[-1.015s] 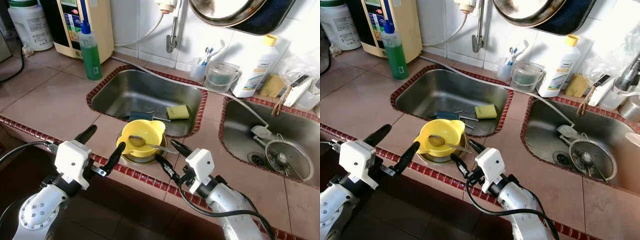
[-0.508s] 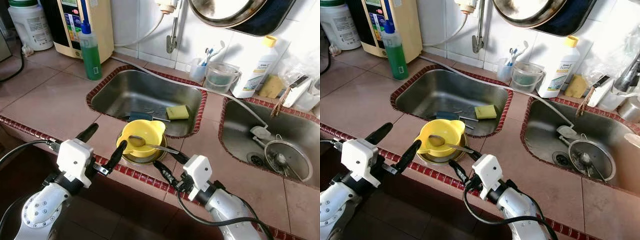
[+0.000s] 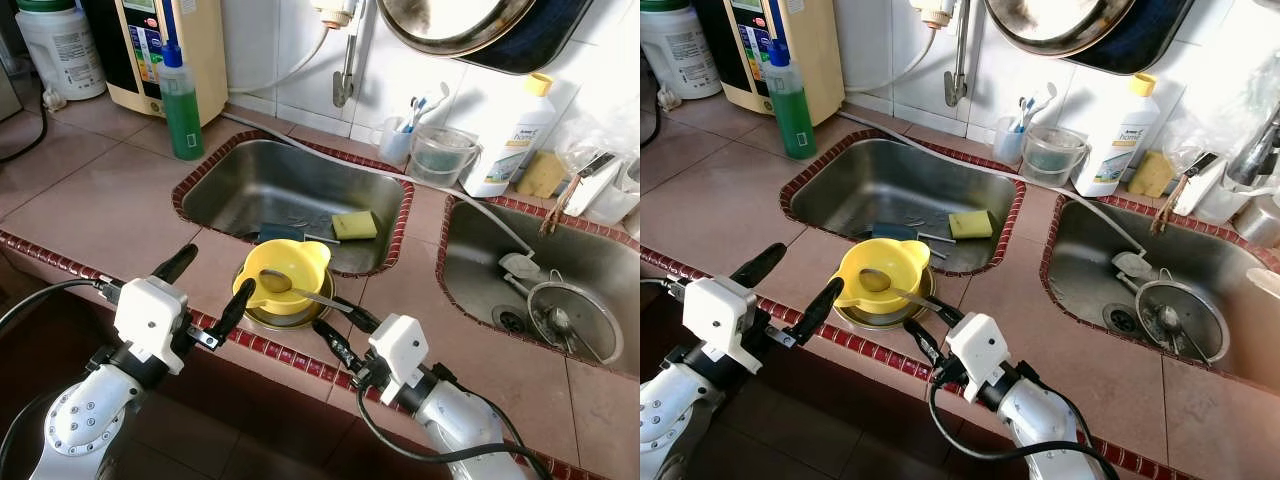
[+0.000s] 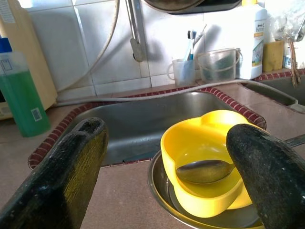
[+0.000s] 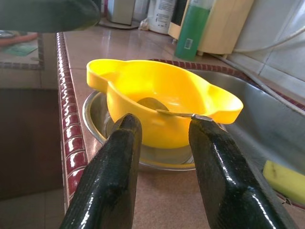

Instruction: Kitchen organization

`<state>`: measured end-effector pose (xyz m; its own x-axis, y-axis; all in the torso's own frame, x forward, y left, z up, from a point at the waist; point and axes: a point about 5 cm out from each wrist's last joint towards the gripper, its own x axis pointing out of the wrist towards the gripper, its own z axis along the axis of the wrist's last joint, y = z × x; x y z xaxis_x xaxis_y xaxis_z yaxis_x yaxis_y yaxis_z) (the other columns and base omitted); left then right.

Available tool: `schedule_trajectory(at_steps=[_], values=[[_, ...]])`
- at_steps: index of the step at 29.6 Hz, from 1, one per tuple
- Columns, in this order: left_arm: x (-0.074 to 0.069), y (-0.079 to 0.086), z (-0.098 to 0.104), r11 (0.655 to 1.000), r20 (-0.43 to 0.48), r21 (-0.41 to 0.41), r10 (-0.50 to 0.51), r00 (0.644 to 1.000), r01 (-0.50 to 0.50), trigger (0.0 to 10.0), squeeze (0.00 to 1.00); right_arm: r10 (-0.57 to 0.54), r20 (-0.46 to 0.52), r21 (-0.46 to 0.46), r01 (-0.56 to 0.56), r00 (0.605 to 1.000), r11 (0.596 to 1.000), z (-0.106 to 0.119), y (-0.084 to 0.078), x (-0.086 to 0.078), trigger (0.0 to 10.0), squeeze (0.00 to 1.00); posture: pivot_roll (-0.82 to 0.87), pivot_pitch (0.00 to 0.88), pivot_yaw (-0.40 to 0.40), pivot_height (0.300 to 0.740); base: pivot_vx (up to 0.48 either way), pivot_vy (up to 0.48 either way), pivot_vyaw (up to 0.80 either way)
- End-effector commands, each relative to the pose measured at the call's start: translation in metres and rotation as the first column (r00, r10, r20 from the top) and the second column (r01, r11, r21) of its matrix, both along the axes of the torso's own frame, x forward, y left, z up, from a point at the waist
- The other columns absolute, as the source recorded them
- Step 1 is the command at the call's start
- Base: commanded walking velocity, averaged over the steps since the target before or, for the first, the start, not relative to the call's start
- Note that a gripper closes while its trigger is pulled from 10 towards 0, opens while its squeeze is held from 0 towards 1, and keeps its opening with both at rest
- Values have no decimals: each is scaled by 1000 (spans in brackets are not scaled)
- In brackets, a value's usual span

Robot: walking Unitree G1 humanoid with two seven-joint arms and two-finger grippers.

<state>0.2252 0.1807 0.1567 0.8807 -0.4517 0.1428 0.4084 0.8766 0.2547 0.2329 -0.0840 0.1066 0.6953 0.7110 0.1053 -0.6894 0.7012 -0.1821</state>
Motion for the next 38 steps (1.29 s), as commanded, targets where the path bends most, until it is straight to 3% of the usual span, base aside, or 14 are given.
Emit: schedule_trajectory(at_steps=[1, 14, 16, 18, 19, 38], values=[[-1, -4, -1, 1000, 0, 5, -18, 1000, 18, 10000, 0, -13, 42, 9, 13, 999, 1000, 9, -3, 2, 10000, 0, -121, 66, -82, 740, 0, 0, 0], [0, -5, 0, 1000, 2, 5, -20, 1000, 20, 10000, 0, -18, 63, 34, 16, 998, 999, 15, -1, 7, 10000, 0, -122, 65, -77, 740, 0, 0, 0], [1, -5, 0, 1000, 3, 6, -19, 1000, 19, 10000, 0, -21, 57, 43, 18, 998, 999, 15, -1, 8, 2667, 0, -121, 65, -77, 740, 0, 0, 0], [1, -5, 0, 1000, 3, 5, -18, 1000, 18, 10000, 0, -23, 58, 44, 20, 998, 999, 16, -1, 8, 2667, 0, -121, 65, -77, 740, 0, 0, 0], [1, -5, 0, 1000, 3, 5, -17, 1000, 17, 10000, 0, -23, 59, 44, 20, 998, 999, 16, -2, 8, 0, 0, -121, 65, -77, 740, 0, 0, 0], [-1, -5, 0, 1000, 0, 1, -16, 1000, 16, 10000, 0, -43, 53, 53, 41, 998, 998, 16, -5, 9, 0, 0, -128, 78, -76, 740, 0, 0, 0]])
